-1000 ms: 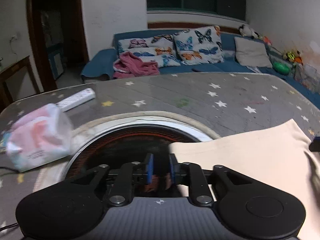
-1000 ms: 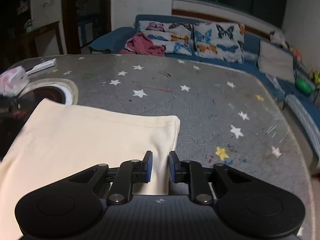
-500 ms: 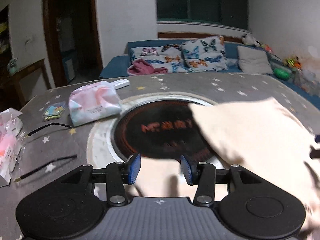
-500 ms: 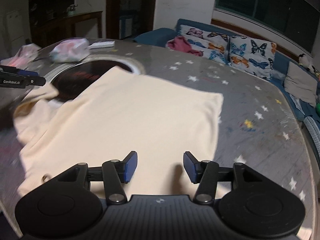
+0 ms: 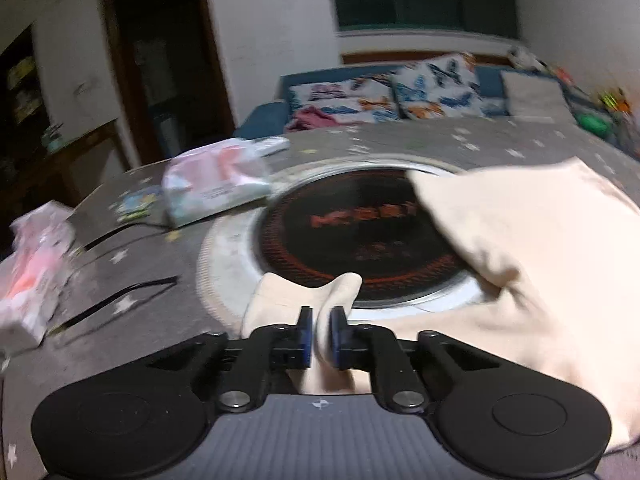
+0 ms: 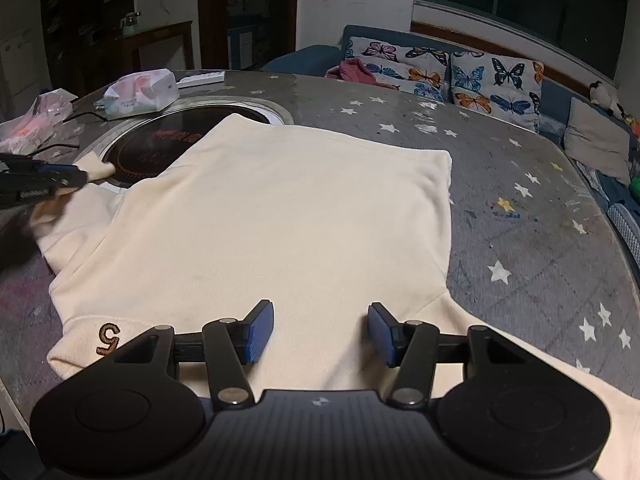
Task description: Fold clothes
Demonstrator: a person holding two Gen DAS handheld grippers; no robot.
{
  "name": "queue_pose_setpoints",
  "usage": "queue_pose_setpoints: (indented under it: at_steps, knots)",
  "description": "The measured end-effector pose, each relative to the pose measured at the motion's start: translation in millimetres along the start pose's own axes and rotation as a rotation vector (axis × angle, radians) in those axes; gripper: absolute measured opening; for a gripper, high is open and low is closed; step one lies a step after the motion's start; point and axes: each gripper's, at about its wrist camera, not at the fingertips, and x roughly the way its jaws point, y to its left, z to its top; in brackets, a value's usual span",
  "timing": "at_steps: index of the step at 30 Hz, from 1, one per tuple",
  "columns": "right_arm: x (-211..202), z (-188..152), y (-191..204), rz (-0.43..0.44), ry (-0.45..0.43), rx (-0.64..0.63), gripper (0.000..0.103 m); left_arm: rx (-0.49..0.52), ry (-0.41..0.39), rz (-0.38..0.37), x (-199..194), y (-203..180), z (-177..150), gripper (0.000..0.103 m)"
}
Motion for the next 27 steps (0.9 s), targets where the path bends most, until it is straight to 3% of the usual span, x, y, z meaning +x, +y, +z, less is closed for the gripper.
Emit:
queue_pose_setpoints:
  at_steps: [7,15,19,21,27]
  knots:
    - [0.9,-0.6,2.0,-0.009,-0.001,0.006,0.053,-0.208,-0.078,0.127,-28.4,52.7,-8.8,0.003]
    - [1.2,-1.0,1.5,-0.015,0.002,0.013,0.057,-0.306,-0.004,0.272,-37.8,71.5,-47.2,0.000]
    - [1.4,0.0,3.0,-0.021,0.004,0.001,0.058,-0.348,0.001,0.287,-43.4,82.7,-48.9,0.000]
    - [0.8,0.8,4.1,-0.022,0.002,-0.006,0.058,-0.355,0.022,0.257,-43.9,83.7,-47.7,0.001]
    - [-2.2,1.5,5.7,-0.017,-0.005,-0.010,0.058,-0.287,-0.022,-0.012,-56.2,41.4,-19.4,0.003]
